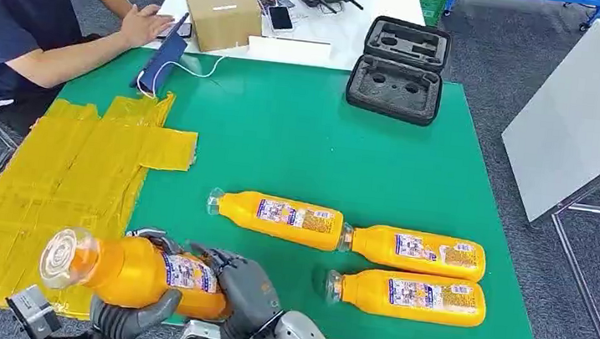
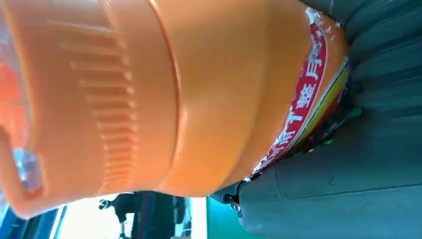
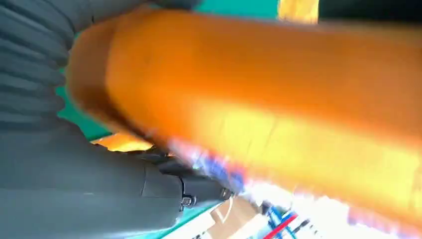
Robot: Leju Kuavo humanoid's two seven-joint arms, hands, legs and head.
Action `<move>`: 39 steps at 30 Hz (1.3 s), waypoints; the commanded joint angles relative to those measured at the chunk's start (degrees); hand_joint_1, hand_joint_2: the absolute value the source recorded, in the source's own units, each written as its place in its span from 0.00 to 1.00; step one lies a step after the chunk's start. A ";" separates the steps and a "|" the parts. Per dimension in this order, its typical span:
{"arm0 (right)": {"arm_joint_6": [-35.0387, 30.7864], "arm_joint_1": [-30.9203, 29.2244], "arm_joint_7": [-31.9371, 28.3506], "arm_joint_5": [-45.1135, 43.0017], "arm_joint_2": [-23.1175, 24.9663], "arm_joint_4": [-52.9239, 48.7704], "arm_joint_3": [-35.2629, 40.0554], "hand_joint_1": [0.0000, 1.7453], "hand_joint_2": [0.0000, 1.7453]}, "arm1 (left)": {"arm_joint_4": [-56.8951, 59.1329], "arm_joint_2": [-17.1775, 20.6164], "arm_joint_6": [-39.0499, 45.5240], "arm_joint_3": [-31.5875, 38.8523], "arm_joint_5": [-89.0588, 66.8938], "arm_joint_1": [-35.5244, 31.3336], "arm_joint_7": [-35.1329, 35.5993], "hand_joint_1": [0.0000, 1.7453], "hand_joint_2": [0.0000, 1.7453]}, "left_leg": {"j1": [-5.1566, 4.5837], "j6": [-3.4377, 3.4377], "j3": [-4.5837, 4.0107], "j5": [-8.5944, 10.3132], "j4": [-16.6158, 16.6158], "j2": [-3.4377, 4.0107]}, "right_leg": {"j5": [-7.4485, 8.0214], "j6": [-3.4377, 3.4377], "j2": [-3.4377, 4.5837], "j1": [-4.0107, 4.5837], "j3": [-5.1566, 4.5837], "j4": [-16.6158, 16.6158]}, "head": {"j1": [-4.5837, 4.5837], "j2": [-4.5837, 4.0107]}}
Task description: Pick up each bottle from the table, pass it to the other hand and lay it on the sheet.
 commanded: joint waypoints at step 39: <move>6.88 -24.57 14.21 -3.92 -3.45 18.11 -2.46 0.00 0.00 | 69.92 24.46 39.85 -3.54 -84.12 -33.79 15.56 0.00 0.00 | 0.03 -0.14 0.23 0.70 -0.14 -0.76 | 0.16 -0.12 -0.78 0.02 0.07 -0.01 | 0.02 0.00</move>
